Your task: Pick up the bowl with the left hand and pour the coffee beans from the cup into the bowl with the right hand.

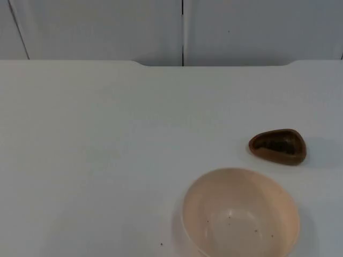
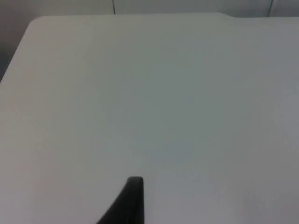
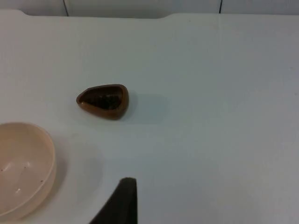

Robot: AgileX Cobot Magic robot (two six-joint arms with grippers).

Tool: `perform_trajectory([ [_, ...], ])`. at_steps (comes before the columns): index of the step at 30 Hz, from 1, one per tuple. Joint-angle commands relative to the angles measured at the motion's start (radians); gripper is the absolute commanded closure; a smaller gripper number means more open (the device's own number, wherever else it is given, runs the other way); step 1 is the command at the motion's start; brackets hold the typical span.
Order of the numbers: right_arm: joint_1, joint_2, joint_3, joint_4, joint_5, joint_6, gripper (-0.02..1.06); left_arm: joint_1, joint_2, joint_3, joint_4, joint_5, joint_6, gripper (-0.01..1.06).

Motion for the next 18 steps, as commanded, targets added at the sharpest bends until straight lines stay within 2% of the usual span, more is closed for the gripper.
perform_trajectory([
  [1, -0.006, -0.002, 0.003, -0.003, -0.008, 0.001, -0.01, 0.002, -0.005, 0.004, 0.004, 0.003, -0.004, 0.01],
  [4, -0.006, -0.002, 0.003, -0.003, -0.008, 0.001, 0.0, 0.002, -0.005, 0.004, 0.004, 0.003, 0.001, 0.05],
  [7, -0.006, -0.002, 0.003, -0.003, -0.008, 0.001, 0.0, 0.002, -0.005, 0.0, -0.017, -0.003, 0.001, 0.14],
  [14, -0.006, -0.002, 0.003, -0.003, -0.008, 0.001, 0.0, 0.002, -0.005, -0.042, -0.067, -0.02, 0.001, 0.15],
  [18, -0.006, -0.002, 0.003, -0.003, -0.008, 0.001, 0.0, 0.002, 0.06, -0.091, -0.071, -0.018, 0.001, 0.15],
])
